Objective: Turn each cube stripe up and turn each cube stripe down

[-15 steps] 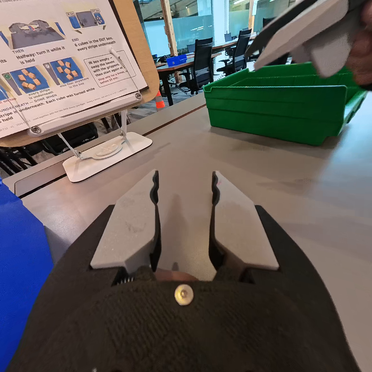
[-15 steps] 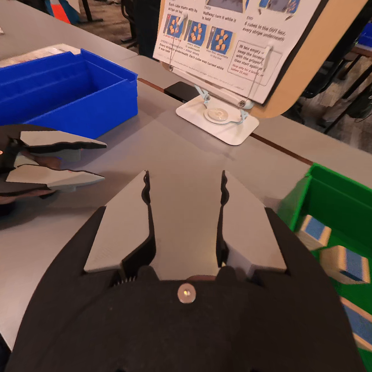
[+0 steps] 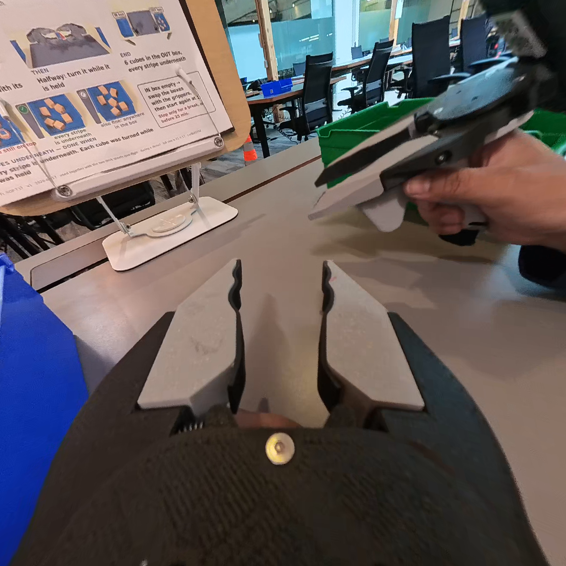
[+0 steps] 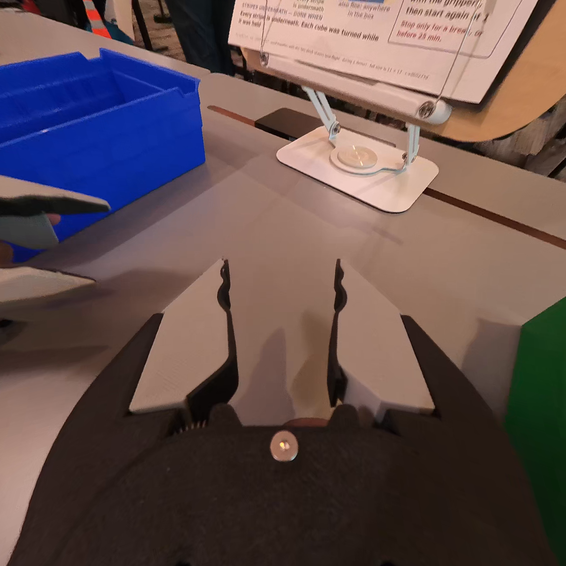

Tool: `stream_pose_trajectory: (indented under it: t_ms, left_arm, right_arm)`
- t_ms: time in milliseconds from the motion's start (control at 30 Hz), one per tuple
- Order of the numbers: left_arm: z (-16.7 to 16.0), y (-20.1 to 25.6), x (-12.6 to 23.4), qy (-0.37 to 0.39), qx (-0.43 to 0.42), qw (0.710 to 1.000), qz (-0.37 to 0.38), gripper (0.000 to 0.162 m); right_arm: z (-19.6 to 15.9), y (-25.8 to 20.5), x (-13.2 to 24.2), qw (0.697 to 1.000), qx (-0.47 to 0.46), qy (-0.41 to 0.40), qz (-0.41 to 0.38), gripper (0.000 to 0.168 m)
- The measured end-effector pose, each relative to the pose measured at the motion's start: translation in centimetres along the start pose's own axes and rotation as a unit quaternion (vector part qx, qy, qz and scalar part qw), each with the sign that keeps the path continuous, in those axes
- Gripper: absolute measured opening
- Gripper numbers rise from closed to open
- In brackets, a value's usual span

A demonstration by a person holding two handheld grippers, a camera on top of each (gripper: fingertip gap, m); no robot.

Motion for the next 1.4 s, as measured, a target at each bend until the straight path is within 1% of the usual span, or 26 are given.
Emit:
stream_pose_trajectory:
  t_ms: [67,133,267,333,400,467,533,600,667,733,833,967,1067,1167,1233,1333,1400]
  left_arm:
    - [0.2,-0.1,0.2,0.002,0.017,1.000,-0.002,0.051]
    - [0.4,-0.3,0.4,-0.003,0.040,0.999,-0.004,0.055]
    - [2.4,-2.5,2.2,-0.010,0.033,0.999,0.038,0.054]
    - [3.7,-4.9,3.6,-0.028,0.026,0.997,0.062,0.055]
    - [5.0,-8.4,5.0,-0.039,0.035,0.995,0.084,0.055]
    - [5.3,-12.6,6.1,-0.069,0.043,0.991,0.110,0.058]
    - [3.6,-16.5,6.5,-0.124,0.058,0.982,0.130,0.061]
    - [0.4,-19.0,6.5,-0.198,0.094,0.968,0.120,0.065]
    - [-3.2,-19.8,6.4,-0.270,0.133,0.949,0.091,0.068]
    - [-6.3,-19.7,6.1,-0.317,0.165,0.931,0.072,0.070]
    - [-9.2,-19.5,5.6,-0.366,0.187,0.909,0.076,0.077]
    - [-11.2,-18.6,4.7,-0.394,0.201,0.894,0.071,0.077]
    - [-13.3,-18.2,4.7,-0.436,0.187,0.877,0.071,0.068]
    - [-13.9,-18.9,4.7,-0.426,0.172,0.884,0.087,0.059]
    - [-13.9,-19.0,4.9,-0.419,0.173,0.887,0.080,0.054]
    - [-14.1,-19.8,5.8,-0.425,0.152,0.888,0.092,0.053]
    - [-13.6,-20.3,6.4,-0.415,0.141,0.894,0.095,0.053]
  right_arm:
    - [-0.5,0.1,0.1,1.000,0.001,-0.007,0.003,0.067]
    - [-0.6,0.1,0.3,1.000,-0.005,-0.006,0.009,0.066]
    - [-0.2,-0.5,0.7,0.999,-0.015,0.002,0.030,0.066]
    - [-0.3,-0.8,0.7,0.999,-0.011,-0.001,0.033,0.066]
    - [-0.3,-1.0,0.7,0.999,-0.003,-0.003,0.032,0.066]
    - [-0.2,-1.2,0.9,0.999,0.002,-0.001,0.033,0.066]
    - [0.0,-1.4,1.0,0.999,0.004,0.003,0.034,0.066]
    - [0.1,-1.5,1.0,0.999,0.005,0.004,0.035,0.066]
    - [0.1,-1.5,1.1,0.999,0.003,0.004,0.037,0.066]
    - [0.0,-1.6,1.0,0.999,0.000,0.003,0.039,0.066]
    - [0.0,-1.6,1.0,0.999,0.001,0.002,0.039,0.065]
    - [0.0,-1.6,1.1,0.999,0.001,0.003,0.038,0.065]
    - [0.1,-1.5,1.3,0.999,0.000,0.006,0.038,0.065]
    - [0.3,-1.5,1.5,0.999,0.000,0.010,0.039,0.065]
    - [0.2,-1.6,1.5,0.999,0.001,0.010,0.040,0.065]
    - [0.0,-2.0,1.3,0.999,0.003,0.001,0.051,0.064]
    - [-0.3,-2.7,1.1,0.997,0.001,-0.008,0.072,0.064]
Point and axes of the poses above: each gripper's, where its closed fingertips meet, x back along the fingers, z out of its top, y = z × x across the jaws, the point moved 3 cm from there along x, back along the fingers, and after that the axes turned 7 degrees about -x, right-handed, at the moved point
